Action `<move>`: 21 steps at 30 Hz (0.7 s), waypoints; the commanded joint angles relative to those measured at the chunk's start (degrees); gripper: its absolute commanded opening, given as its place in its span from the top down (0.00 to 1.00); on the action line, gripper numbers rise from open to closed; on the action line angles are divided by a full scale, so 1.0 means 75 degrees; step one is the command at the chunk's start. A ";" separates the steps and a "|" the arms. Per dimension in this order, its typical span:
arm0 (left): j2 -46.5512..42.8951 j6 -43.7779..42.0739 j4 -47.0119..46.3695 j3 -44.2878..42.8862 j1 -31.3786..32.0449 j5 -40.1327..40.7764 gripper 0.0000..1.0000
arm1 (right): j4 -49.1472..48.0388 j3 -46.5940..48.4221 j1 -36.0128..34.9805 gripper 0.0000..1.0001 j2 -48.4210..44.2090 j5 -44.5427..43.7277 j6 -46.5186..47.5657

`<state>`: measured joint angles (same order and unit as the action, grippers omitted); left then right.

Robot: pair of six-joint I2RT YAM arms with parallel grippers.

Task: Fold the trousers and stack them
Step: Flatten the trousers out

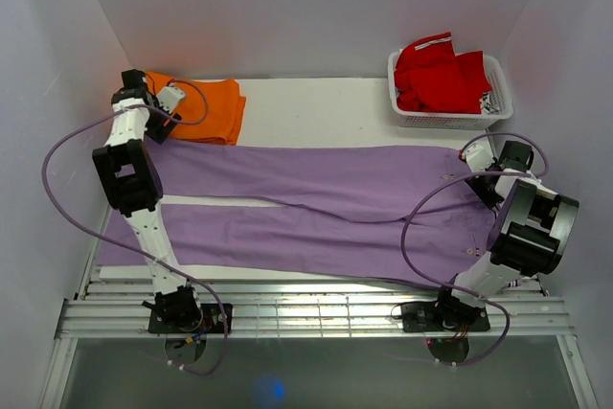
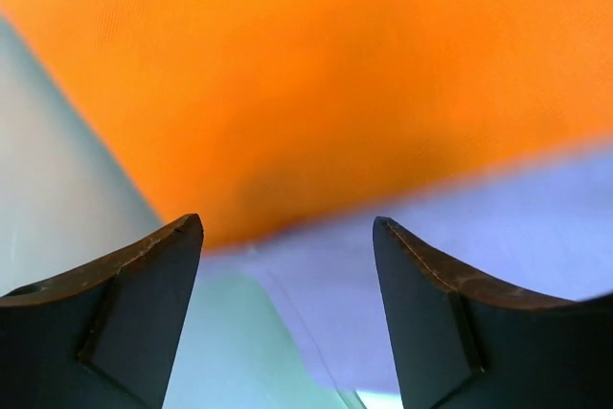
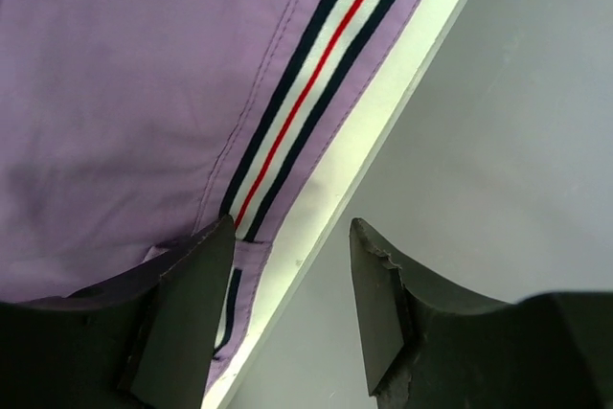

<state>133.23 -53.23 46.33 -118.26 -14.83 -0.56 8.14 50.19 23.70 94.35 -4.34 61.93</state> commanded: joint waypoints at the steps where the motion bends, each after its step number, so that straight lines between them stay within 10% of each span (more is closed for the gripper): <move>1: -0.2139 0.0441 -0.0375 0.1103 -0.0366 -0.0755 0.17 | 0.0636 0.0326 0.0074 0.42 -0.0543 0.0390 -0.0042; 9: -0.3795 0.0851 -0.0083 0.4117 -0.1315 -0.1858 0.19 | 0.2254 0.0925 -0.0406 0.41 -0.0698 0.2113 -0.0254; 21: -0.2648 0.1520 -0.0025 0.4564 -0.1866 -0.2621 0.27 | 0.2219 0.0211 -0.0606 0.44 0.0300 0.1247 0.0343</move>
<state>113.43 -43.42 45.41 -85.03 -27.53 -17.28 23.33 54.98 18.15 95.18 8.54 61.98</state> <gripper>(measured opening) 0.740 0.556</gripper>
